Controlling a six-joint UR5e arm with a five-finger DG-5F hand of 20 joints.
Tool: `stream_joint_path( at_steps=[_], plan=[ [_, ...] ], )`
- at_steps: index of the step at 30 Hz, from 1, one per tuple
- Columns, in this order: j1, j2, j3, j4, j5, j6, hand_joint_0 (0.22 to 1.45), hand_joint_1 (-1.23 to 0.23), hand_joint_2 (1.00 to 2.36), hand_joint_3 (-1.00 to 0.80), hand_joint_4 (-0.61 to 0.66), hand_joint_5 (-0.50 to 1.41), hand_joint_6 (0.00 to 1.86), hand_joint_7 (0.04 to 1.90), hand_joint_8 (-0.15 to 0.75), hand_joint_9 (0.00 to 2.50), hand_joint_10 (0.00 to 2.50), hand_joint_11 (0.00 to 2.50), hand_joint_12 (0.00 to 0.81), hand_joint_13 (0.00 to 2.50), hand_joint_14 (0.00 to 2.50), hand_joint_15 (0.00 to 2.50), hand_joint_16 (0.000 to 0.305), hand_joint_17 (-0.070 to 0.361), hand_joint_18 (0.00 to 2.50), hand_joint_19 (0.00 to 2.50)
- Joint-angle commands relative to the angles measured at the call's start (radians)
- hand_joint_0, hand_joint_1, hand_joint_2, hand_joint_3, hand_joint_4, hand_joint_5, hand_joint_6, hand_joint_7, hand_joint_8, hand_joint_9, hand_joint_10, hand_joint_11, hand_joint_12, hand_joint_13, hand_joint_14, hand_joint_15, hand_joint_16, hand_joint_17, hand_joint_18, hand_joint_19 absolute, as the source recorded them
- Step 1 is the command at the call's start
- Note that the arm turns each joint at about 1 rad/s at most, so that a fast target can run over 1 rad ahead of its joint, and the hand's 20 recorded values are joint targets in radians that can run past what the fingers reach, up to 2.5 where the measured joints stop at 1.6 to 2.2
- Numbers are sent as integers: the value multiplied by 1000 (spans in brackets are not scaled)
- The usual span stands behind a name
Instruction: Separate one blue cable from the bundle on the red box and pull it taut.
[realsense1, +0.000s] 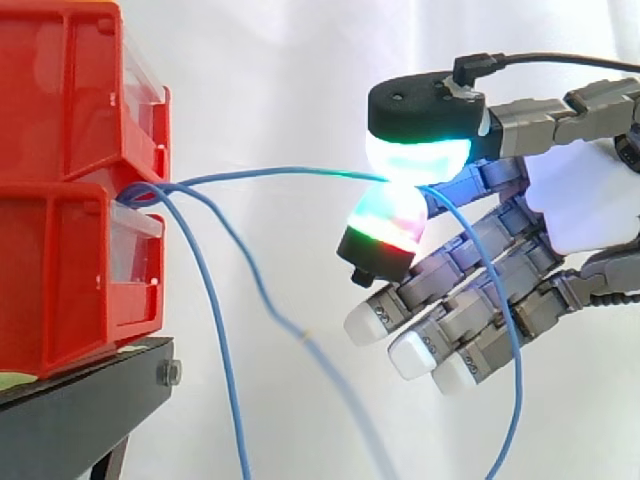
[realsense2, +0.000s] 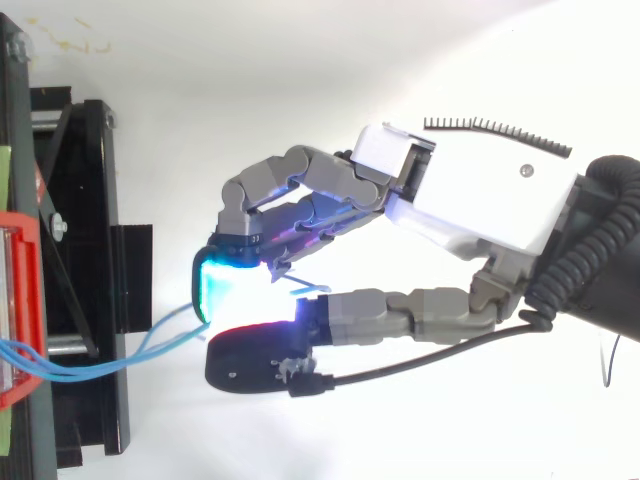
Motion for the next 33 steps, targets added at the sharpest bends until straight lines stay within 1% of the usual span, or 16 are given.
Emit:
stream_joint_path(
  at_steps=[1,11,23,29,31,32,33],
  plan=[
    [0,0,0,2,-1,0,487,-868,1333,-69,-135,-78,873,1139,273,664,0,11,500,811,5,191,71,160,746,23],
    [0,0,0,2,2,0,494,-872,1301,-54,-119,-79,871,1154,279,723,0,72,475,816,6,252,66,148,710,74],
    [0,0,0,2,0,-2,503,-874,1277,-52,-95,-80,870,1176,286,797,3,148,472,828,7,268,64,144,700,93],
    [0,0,0,2,0,0,517,-871,1228,-29,-90,-81,871,1179,297,843,3,196,468,844,7,279,63,141,721,112],
    [0,0,0,2,0,0,521,-872,1215,-23,-84,-81,871,1179,299,861,5,207,477,855,7,280,62,140,740,115],
    [0,0,0,2,0,0,523,-870,1211,-21,-80,-81,871,1186,307,873,3,218,503,870,7,278,62,141,748,115],
    [0,0,0,2,0,0,523,-870,1207,-19,-79,-81,871,1186,308,874,3,218,506,870,7,277,63,141,751,121]
  ],
)
